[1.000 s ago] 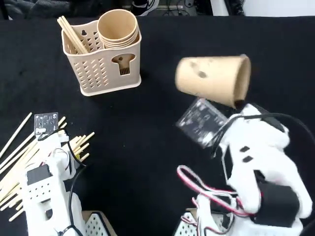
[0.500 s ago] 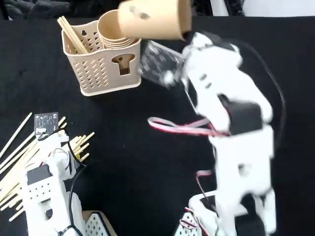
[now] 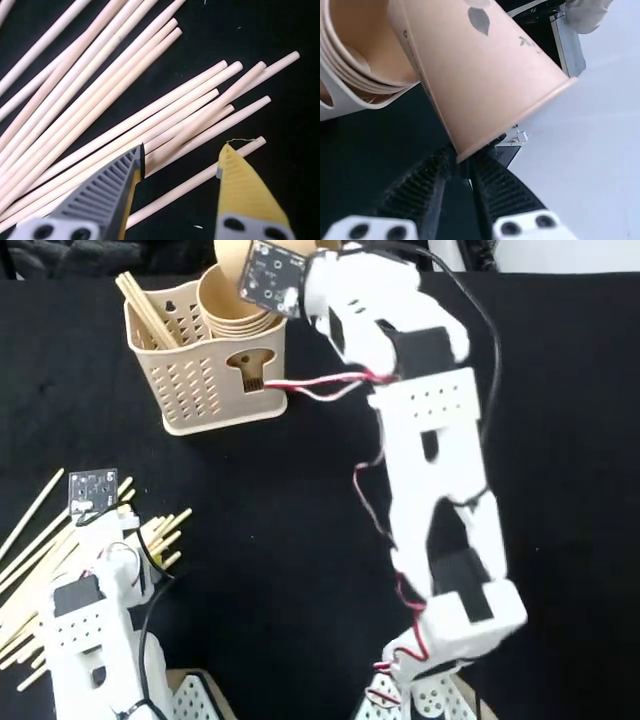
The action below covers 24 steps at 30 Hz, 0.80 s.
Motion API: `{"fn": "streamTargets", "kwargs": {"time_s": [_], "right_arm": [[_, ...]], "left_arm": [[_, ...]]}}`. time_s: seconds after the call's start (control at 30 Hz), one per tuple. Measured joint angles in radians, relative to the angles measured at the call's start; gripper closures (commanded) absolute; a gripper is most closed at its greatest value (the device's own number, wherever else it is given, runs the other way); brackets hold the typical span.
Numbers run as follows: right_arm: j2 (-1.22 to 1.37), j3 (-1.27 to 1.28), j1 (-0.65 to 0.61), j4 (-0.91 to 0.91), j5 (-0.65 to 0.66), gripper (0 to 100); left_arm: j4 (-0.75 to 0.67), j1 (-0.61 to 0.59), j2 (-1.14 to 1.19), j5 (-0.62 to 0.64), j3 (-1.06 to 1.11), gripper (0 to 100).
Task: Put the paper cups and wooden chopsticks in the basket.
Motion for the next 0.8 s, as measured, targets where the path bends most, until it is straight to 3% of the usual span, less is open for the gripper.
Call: {"fn": "streamTargets", "kwargs": {"time_s": [0.63,0.8], "right_arm": [[0.087,-0.141,-0.003,0.124,-0.003,98.4],[0.091,-0.141,-0.006,0.153,-0.003,83.8]], "left_arm": [[0.0,0.0,0.0,0.0,0.0,75],[0.0,0.0,0.0,0.0,0.0,75]]}}
